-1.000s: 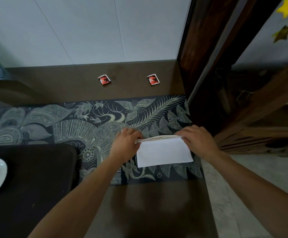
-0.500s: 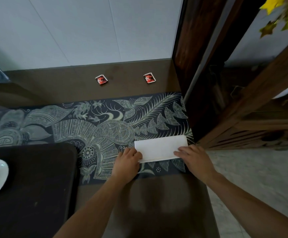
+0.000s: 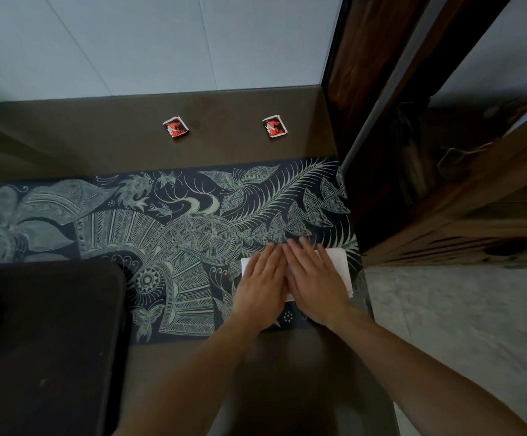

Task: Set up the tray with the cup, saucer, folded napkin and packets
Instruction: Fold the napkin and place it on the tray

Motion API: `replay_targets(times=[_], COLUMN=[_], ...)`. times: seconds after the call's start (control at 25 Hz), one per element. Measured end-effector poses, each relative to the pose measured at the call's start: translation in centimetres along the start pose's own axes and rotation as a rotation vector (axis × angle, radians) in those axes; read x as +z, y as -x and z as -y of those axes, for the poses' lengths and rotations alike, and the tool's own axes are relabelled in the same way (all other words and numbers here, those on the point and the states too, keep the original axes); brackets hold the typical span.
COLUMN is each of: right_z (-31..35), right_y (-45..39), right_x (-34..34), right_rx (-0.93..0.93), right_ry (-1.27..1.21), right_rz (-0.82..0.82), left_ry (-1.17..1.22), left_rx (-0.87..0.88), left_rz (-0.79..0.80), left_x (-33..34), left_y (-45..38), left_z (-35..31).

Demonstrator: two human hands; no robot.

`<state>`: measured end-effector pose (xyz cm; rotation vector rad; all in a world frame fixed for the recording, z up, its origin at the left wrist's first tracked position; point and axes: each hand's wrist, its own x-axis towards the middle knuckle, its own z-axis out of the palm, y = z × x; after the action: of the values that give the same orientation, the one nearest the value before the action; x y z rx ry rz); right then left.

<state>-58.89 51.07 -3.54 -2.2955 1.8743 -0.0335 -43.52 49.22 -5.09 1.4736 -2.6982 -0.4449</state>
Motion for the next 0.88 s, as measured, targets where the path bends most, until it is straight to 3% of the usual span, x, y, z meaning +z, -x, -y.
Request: replay_targets(times=[0.32,0.52,0.76,0.88], right_z=[-2.6,-5.8,-6.7,-7.4], right_y=[-0.6,1.1,0.9,0.2], right_x=[2.5,1.7,1.1,-0.8], right_rx=[0.031,0.152,0.175,0.180], right_ry=[0.051,0.115,0.062,-0.002], right_rz=[0.105,0.106,0.193,0.194], left_ry=[-0.047,-0.065,-0.010,0.010], left_rx=[-0.097,-0.116,-0.045,-0.097], left_rz=[0.063,0.068,0.113,0.135], left_x=[1.8,1.2,-0.1,-2.5], left_y=[0.1,1.4,1.3,0.1], left_z=[0.8,3.3,5.0,5.8])
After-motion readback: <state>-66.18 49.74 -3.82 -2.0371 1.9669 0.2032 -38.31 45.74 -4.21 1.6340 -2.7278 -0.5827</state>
